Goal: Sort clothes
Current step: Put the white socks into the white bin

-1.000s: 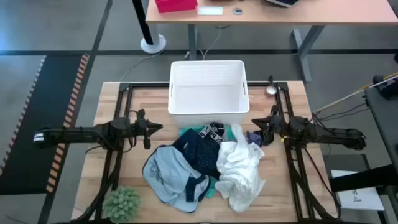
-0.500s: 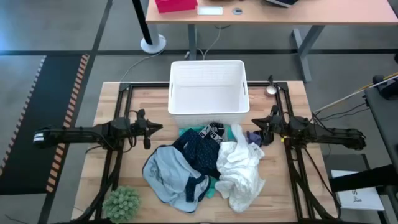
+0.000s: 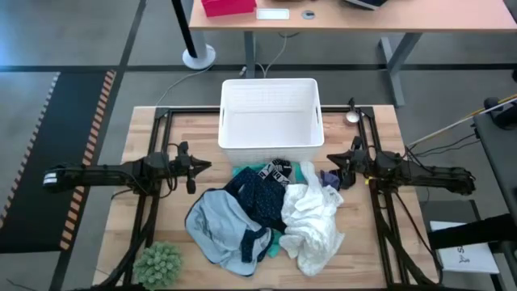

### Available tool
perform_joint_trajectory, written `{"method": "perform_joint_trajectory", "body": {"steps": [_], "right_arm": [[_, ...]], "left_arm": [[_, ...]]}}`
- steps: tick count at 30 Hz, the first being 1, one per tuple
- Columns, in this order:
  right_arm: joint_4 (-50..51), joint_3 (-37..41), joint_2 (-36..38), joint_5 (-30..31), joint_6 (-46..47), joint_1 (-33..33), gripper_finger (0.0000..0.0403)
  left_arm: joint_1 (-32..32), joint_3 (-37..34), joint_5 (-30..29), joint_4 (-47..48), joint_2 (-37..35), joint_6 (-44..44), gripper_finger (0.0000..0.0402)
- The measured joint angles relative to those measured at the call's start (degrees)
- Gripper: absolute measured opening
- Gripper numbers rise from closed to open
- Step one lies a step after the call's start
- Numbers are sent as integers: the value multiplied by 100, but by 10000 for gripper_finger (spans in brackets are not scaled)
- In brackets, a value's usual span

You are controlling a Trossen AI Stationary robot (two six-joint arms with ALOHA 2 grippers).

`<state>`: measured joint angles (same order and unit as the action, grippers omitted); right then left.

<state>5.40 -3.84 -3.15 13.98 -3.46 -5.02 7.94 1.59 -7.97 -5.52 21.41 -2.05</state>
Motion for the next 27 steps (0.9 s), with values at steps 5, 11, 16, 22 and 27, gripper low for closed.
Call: {"method": "perform_joint_trajectory", "body": {"steps": [5,11,16,22,27], "right_arm": [[-144,0,-2,-146,841,0,0],[-1350,2,-1,-149,1588,0,0],[-1773,2,-1,-146,1553,0,0],[-1808,2,-100,-369,1550,0,0],[-2028,-78,-350,-1011,1722,0,0]], "left_arm": [[2,2,0,0,0,0,21],[2,2,-2,-1,0,-2,21],[0,0,0,-2,2,0,21],[2,2,0,0,2,-1,21],[2,0,0,0,2,0,21]]}}
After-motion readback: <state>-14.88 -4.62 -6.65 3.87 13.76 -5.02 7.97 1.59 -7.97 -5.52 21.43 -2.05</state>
